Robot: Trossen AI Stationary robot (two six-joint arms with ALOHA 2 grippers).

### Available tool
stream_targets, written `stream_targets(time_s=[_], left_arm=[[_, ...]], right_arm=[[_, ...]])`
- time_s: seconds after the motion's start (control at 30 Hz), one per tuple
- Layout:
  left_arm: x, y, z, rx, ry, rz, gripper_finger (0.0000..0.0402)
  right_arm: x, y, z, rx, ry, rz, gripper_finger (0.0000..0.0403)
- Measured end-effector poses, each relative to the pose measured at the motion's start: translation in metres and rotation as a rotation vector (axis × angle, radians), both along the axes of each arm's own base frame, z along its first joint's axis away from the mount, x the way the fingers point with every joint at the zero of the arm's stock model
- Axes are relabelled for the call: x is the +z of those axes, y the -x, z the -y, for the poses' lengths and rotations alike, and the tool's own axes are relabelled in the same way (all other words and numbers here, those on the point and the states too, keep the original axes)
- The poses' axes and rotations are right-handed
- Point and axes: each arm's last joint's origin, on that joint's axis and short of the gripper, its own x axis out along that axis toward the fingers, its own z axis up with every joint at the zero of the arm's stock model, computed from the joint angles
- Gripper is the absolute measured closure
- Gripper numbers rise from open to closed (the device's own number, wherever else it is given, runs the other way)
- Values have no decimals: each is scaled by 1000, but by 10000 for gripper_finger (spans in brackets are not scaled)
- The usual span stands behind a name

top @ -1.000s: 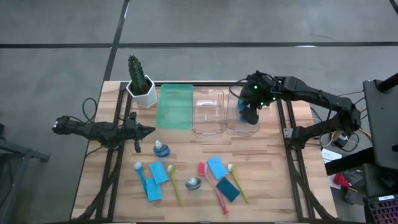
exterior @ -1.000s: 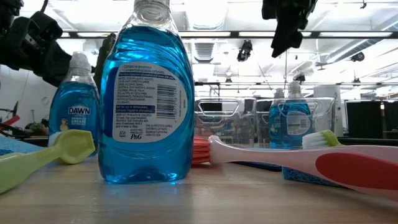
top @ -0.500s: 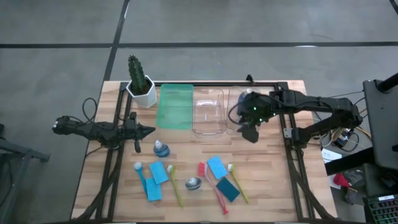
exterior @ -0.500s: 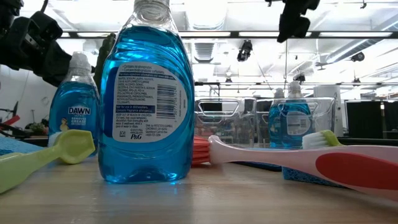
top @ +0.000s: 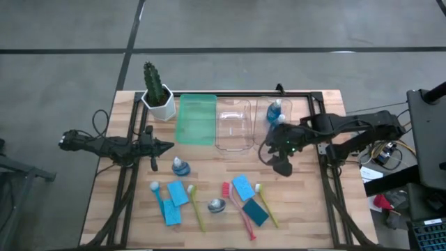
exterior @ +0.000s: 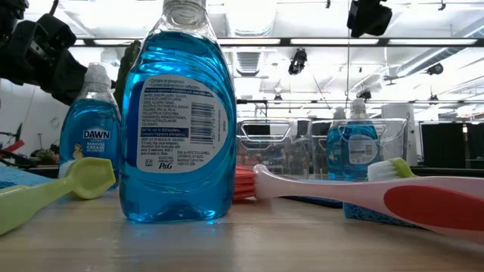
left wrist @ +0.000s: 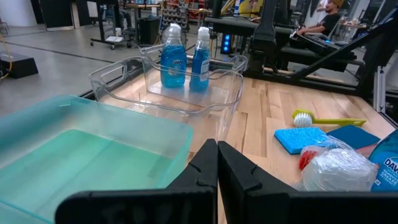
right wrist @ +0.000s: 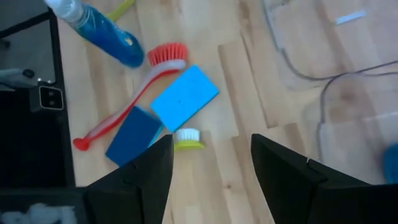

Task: Pick & Place Kitchen Sink Supplies
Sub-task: Put the green dish brush into the left transparent bin

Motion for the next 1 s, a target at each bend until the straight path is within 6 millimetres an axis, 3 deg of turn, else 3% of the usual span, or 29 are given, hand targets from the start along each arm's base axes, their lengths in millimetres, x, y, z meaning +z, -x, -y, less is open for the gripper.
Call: stream_targets(time_s=[1.0], left_arm=[[0, 0, 0, 0, 0, 0, 396]], right_arm=[[-104, -56, -87, -65, -101, -431, 193]])
